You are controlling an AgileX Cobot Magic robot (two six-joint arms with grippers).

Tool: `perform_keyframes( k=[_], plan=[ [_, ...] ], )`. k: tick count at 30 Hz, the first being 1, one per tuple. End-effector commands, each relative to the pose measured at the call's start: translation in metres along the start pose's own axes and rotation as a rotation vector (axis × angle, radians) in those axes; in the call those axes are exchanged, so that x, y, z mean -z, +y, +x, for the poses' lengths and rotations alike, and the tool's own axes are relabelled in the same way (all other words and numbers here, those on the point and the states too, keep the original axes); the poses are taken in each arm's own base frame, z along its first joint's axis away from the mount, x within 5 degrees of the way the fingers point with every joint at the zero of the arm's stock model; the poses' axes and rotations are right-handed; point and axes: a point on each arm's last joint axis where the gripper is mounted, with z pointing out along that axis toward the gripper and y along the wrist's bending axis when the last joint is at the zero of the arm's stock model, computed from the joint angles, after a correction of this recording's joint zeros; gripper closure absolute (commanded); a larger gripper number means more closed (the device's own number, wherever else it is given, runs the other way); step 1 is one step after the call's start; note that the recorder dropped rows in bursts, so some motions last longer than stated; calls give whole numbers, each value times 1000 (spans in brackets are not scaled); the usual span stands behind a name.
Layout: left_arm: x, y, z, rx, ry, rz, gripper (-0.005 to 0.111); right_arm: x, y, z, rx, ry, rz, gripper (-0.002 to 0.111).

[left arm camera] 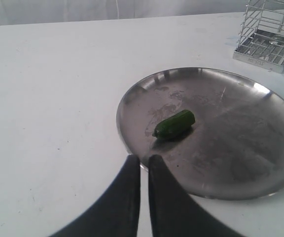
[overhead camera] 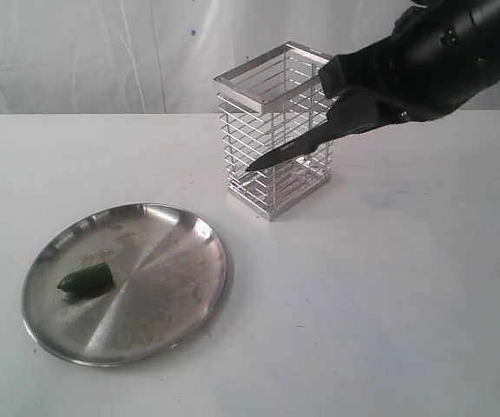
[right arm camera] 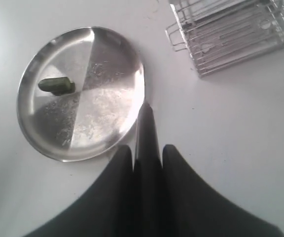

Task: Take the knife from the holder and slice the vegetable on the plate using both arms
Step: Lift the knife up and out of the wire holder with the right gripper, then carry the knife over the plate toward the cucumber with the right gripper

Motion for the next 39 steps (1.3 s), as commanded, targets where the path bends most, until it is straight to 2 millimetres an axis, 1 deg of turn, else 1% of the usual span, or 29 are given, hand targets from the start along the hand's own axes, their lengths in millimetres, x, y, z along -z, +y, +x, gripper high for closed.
perform_keyframes(
  k=[1,2,6,7,8,9,10,11,12,13,14,15,16,20,22,28,31,36,38,39],
  plan=[
    [0,0,1,2,-2,4,94,14,26,21,100,-105,-35,101],
    [0,0,1,2,-2,4,94,14,33,28,126,-147,-41,101],
    [0,0,1,2,-2,4,94,7,50,48,182,-316,-56,101],
    [0,0,1,2,-2,4,94,-1,61,61,212,-394,-81,101],
    [0,0,1,2,-2,4,94,-6,66,68,226,-428,-98,101],
    [0,0,1,2,-2,4,94,-13,75,78,248,-473,-123,101],
    [0,0,1,2,-2,4,94,-20,78,86,259,-498,-132,101],
    [0,0,1,2,-2,4,94,-32,82,95,281,-525,-135,101],
    [0,0,1,2,-2,4,94,-38,83,98,294,-524,-132,101],
    [0,0,1,2,-2,4,94,-51,85,104,345,-517,-118,101],
    [0,0,1,2,-2,4,94,-60,87,107,376,-504,-111,101],
    [0,0,1,2,-2,4,94,-74,90,111,407,-470,-104,101],
    [0,0,1,2,-2,4,94,-85,92,114,412,-451,-102,101],
    [0,0,1,2,-2,4,94,-115,102,125,443,-429,-101,101],
    [0,0,1,2,-2,4,94,-125,106,129,448,-428,-101,101],
    [0,0,1,2,-2,4,94,-157,105,141,447,-408,-71,101],
    [0,0,1,2,-2,4,94,-162,104,140,423,-445,-64,101],
    [0,0,1,2,-2,4,94,-162,104,139,427,-460,-63,102],
    [0,0,1,18,-2,6,94,-164,104,140,428,-453,-61,107],
    [0,-3,0,203,-4,34,94,-167,106,140,428,-444,-64,108]
  ],
)
